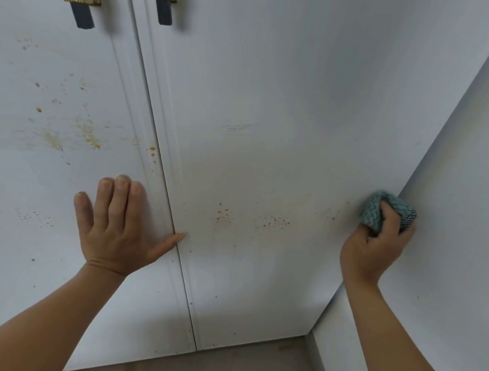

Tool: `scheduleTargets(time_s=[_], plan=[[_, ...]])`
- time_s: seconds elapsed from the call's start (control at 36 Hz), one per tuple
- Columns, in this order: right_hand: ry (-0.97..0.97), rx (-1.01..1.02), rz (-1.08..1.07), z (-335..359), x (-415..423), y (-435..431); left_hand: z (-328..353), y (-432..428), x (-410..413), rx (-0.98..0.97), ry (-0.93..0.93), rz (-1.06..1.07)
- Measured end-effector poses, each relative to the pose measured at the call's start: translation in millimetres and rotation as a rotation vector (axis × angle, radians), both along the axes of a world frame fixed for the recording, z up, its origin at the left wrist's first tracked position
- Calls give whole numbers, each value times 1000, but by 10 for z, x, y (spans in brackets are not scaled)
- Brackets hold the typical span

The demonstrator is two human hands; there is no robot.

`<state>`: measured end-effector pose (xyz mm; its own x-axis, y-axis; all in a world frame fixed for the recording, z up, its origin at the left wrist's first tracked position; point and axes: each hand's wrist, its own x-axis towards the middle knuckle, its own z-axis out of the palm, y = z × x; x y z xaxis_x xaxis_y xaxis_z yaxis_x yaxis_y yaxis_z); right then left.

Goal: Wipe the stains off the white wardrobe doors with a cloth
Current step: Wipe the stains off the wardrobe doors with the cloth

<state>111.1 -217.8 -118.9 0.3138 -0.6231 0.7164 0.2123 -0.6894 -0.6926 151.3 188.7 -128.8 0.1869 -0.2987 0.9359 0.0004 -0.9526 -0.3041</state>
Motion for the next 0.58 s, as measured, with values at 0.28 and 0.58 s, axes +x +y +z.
scheduleTargets(time_s=[0.28,0.58], plan=[[-1,-30,23,-7,-16,150,-7,4,15,7,-11,-6],[32,-39,63,-110,-55,416,-20,8,22,-1,-18,-22]])
